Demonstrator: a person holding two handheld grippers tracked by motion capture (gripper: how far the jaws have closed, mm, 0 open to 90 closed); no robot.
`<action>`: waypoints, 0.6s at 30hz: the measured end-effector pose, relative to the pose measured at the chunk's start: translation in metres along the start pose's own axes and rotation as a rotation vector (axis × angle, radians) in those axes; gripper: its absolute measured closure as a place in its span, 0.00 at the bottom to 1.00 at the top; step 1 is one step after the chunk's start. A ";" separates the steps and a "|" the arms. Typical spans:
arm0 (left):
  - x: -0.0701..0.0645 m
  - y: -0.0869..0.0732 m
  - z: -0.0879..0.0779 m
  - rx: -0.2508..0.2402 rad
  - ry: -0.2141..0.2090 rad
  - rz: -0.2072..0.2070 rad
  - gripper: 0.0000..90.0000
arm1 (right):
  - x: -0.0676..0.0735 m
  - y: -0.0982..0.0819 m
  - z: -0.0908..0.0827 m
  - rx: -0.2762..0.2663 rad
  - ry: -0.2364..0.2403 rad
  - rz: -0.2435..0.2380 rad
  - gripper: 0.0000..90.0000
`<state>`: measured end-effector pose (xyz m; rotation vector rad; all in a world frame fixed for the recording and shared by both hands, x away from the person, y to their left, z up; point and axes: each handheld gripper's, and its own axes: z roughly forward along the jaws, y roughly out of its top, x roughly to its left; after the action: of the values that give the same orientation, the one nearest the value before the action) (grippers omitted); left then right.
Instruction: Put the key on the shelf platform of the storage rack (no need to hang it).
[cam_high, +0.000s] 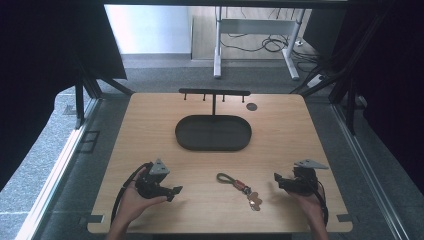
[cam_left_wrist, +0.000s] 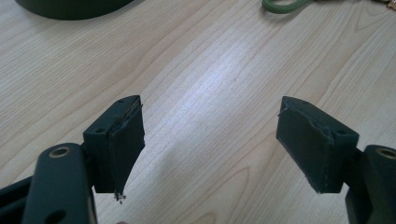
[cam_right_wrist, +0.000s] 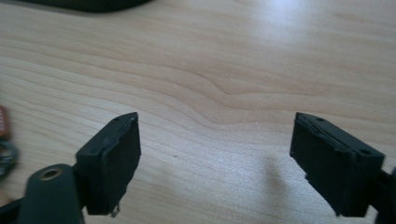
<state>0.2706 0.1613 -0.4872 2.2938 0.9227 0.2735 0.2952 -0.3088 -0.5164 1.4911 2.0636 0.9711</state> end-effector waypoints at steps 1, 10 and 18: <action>-0.001 0.000 0.000 0.001 0.000 0.004 0.27 | 0.000 0.000 -0.002 -0.003 0.004 -0.010 0.22; -0.007 -0.001 -0.004 -0.011 -0.002 0.022 0.27 | 0.001 0.001 -0.013 -0.020 0.039 -0.082 0.30; -0.004 0.000 -0.006 -0.022 -0.012 0.020 0.27 | 0.002 0.001 -0.022 -0.027 0.064 -0.100 0.36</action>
<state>0.2652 0.1616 -0.4825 2.2833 0.8874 0.2766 0.2807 -0.3133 -0.5009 1.3454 2.1388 1.0159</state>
